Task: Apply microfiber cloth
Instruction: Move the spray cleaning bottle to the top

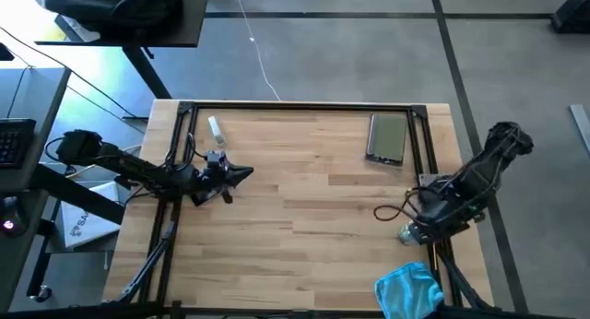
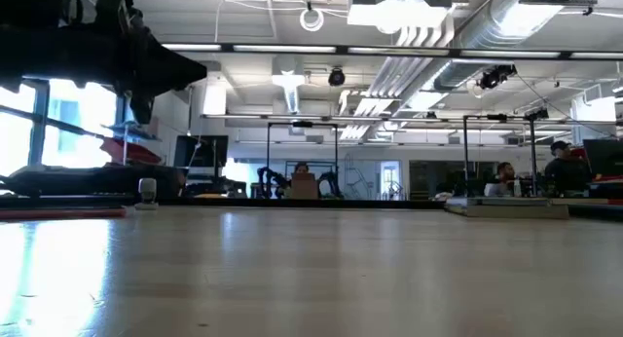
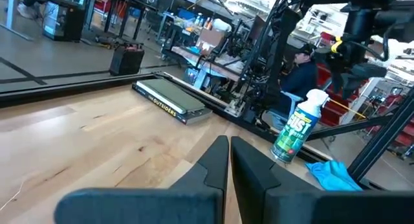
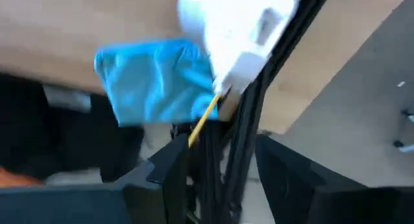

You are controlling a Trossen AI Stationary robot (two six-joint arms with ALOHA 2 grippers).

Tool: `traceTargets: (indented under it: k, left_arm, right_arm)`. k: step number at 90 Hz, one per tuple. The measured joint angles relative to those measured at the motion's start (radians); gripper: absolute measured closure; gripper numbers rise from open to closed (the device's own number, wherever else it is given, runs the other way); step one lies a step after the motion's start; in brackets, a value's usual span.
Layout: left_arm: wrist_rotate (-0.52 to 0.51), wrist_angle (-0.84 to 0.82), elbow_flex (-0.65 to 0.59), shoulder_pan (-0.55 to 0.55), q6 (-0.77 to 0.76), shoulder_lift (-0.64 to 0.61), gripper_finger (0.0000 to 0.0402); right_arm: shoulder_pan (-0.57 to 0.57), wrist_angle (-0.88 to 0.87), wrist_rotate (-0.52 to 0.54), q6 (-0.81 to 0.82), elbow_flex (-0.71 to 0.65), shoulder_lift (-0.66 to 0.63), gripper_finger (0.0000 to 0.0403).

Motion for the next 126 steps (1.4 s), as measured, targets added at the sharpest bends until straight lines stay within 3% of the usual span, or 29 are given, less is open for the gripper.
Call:
traceTargets:
  k: [14, 23, 38, 54, 90, 108, 126]
  left_arm:
    - [-0.001, 0.000, 0.000, 0.000, 0.000, 0.000, 0.0401]
    - [-0.001, 0.000, 0.000, 0.000, -0.001, 0.000, 0.0401]
    - [-0.002, 0.001, 0.000, 0.000, -0.001, 0.000, 0.0401]
    - [-0.003, 0.000, 0.000, 0.000, -0.002, 0.000, 0.0401]
    - [-0.003, 0.001, 0.000, 0.000, -0.009, 0.000, 0.0401]
    - [-0.004, 0.002, 0.000, 0.000, -0.010, 0.000, 0.0401]
    - [-0.004, 0.001, 0.000, 0.000, -0.010, 0.000, 0.0401]
  right_arm:
    - [0.004, -0.001, 0.127, 0.182, -0.035, 0.000, 0.0254]
    - [0.004, -0.001, 0.133, 0.228, -0.048, 0.000, 0.0254]
    - [0.004, -0.001, 0.120, 0.233, -0.054, 0.000, 0.0254]
    - [0.004, -0.001, 0.221, 0.225, -0.054, 0.000, 0.0254]
    - [0.004, 0.000, 0.341, 0.200, -0.065, 0.000, 0.0254]
    - [0.003, 0.012, 0.308, 0.197, -0.141, -0.004, 0.0255]
    - [0.003, -0.005, 0.339, 0.189, -0.112, -0.001, 0.0271]
